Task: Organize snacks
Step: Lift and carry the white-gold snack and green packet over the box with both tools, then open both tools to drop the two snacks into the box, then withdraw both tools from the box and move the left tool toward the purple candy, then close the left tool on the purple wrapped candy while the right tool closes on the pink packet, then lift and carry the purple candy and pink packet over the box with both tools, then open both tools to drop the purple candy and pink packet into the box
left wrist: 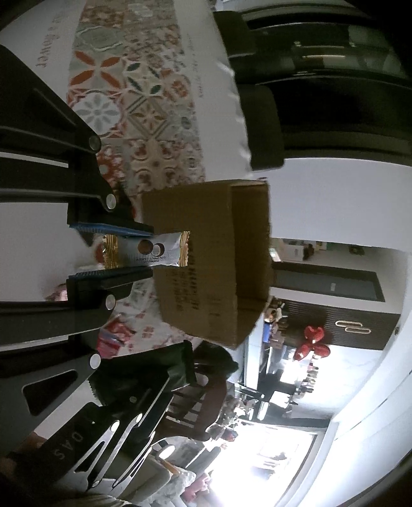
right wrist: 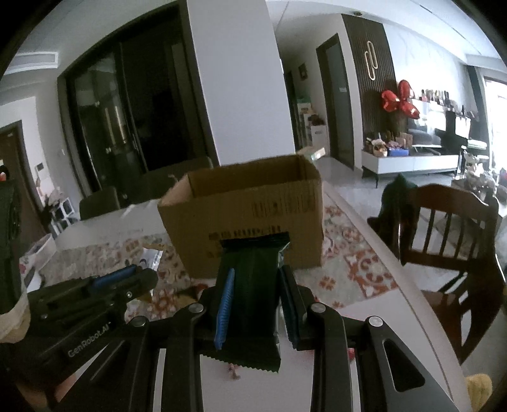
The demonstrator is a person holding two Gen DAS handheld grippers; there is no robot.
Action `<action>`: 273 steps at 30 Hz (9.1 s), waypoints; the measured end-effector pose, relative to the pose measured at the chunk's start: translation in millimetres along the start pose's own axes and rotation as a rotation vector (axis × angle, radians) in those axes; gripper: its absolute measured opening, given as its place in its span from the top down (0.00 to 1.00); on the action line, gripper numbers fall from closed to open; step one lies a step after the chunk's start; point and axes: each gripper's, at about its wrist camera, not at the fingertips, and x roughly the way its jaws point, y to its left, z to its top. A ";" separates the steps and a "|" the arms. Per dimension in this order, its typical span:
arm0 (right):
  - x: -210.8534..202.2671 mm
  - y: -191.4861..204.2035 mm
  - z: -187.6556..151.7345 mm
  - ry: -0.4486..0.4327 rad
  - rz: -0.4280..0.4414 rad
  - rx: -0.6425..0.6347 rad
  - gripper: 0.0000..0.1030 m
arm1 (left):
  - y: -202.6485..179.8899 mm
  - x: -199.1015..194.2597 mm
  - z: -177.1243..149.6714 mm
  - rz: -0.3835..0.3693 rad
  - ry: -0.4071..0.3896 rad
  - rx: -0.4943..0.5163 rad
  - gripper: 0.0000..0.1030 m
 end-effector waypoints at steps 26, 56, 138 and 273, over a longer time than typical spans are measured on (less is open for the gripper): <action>45.0 -16.8 112.6 -0.115 0.049 -0.025 0.71 | -0.6 19.0 106.0 0.016 -0.125 0.062 0.81; 137.8 -31.7 144.9 0.110 0.012 -0.063 0.51 | 13.7 120.7 156.2 0.005 0.101 0.018 0.56; 72.9 -81.9 -54.5 0.438 0.029 -0.135 0.35 | -43.0 82.2 -76.3 0.007 0.375 0.037 0.31; 143.5 -36.9 143.8 0.178 0.061 -0.107 0.67 | 11.6 132.5 151.2 0.060 0.101 0.086 0.72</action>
